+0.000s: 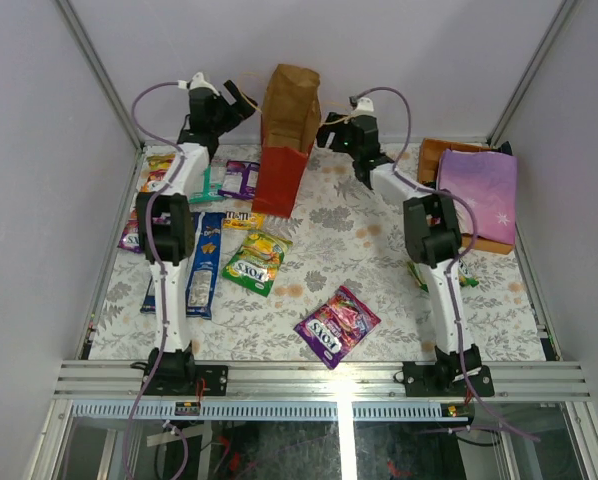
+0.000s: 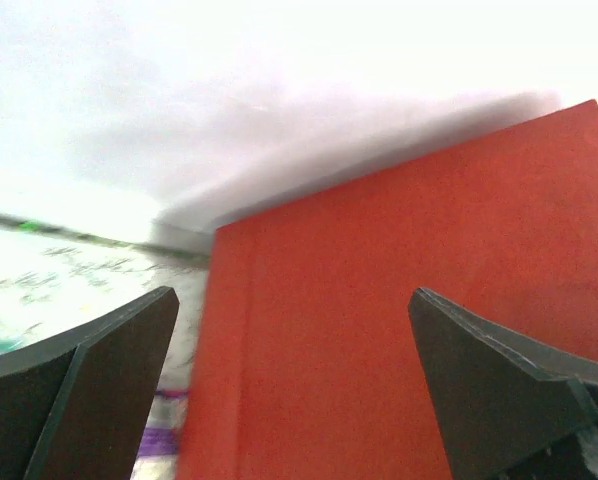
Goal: Take the snacks out of the paper bag
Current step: Adjust the paper bag at the center of the board, then move the snack to the center of the board.
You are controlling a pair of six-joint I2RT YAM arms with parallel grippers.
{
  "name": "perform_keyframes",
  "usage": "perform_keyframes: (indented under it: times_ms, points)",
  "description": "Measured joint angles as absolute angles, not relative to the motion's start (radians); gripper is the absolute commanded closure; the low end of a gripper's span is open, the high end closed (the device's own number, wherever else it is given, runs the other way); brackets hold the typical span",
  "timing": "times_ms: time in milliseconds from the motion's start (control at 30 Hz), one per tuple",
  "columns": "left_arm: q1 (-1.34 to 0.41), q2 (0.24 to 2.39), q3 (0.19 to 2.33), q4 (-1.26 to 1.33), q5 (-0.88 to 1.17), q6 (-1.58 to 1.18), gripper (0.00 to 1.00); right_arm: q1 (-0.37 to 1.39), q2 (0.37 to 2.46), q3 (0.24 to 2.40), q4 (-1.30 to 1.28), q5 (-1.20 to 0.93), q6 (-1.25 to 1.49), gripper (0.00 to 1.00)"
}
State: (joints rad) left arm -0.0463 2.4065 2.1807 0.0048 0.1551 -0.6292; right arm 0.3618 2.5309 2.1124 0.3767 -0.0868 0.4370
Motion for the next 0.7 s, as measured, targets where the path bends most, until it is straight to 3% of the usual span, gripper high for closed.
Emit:
perform_keyframes:
  times_ms: [333, 500, 700]
  points:
    - [0.064, 1.814, 1.539, 0.072, 0.063, -0.556, 0.0, 0.122, 1.777, 1.186, 0.493, 0.029, 0.554, 0.19]
    - [0.026, 1.593, 1.235, 0.175, 0.073, -0.578, 0.0, 0.294, 1.438, 0.877, 0.436, 0.026, 0.515, 0.23]
    - [-0.007, 1.511, 1.044, 0.206, 0.11, -0.613, 0.0, 0.385, 1.169, 0.633, 0.259, -0.218, 0.468, 0.36]
